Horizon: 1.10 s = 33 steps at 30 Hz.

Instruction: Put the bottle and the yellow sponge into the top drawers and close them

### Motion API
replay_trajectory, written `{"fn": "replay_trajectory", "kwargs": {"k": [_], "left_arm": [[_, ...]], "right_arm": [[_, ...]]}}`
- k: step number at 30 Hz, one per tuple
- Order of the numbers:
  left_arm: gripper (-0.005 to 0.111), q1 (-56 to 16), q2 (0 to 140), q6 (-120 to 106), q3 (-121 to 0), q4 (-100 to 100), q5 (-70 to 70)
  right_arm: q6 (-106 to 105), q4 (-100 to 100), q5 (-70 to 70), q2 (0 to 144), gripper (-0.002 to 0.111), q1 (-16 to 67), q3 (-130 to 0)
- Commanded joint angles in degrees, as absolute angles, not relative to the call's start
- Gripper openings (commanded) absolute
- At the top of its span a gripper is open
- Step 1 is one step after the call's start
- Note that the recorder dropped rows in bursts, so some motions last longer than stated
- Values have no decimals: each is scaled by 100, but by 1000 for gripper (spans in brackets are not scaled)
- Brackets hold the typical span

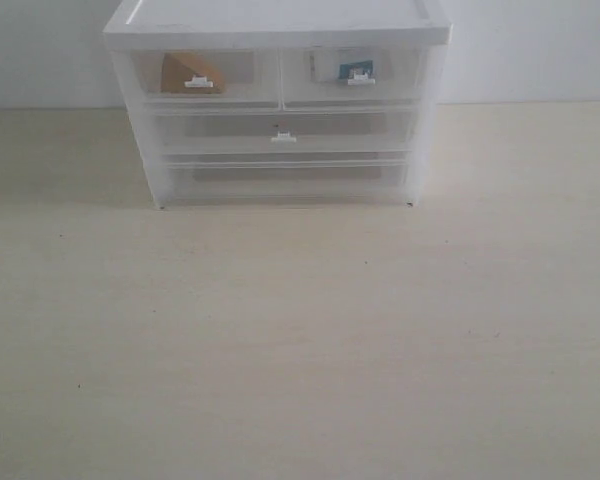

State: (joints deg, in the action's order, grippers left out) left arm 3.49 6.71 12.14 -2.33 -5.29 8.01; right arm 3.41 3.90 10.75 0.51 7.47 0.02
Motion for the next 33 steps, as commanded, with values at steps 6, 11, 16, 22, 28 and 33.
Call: {"fn": "replay_trajectory", "kwargs": {"k": [6, 11, 16, 22, 28, 33], "left_arm": [[4, 999, 0, 169, 0, 49, -592], [4, 1013, 0, -133, 0, 49, -722], [4, 1013, 0, -133, 0, 49, -722], [4, 1013, 0, -133, 0, 49, -722], [4, 1013, 0, -134, 0, 49, -735], [4, 1013, 0, -134, 0, 49, -735]], "right_arm": [[297, 413, 1073, 0, 0, 733, 0], [297, 413, 1073, 0, 0, 733, 0], [297, 413, 1073, 0, 0, 733, 0], [297, 413, 1073, 0, 0, 733, 0], [297, 413, 1073, 0, 0, 733, 0], [297, 413, 1073, 0, 0, 733, 0]]}}
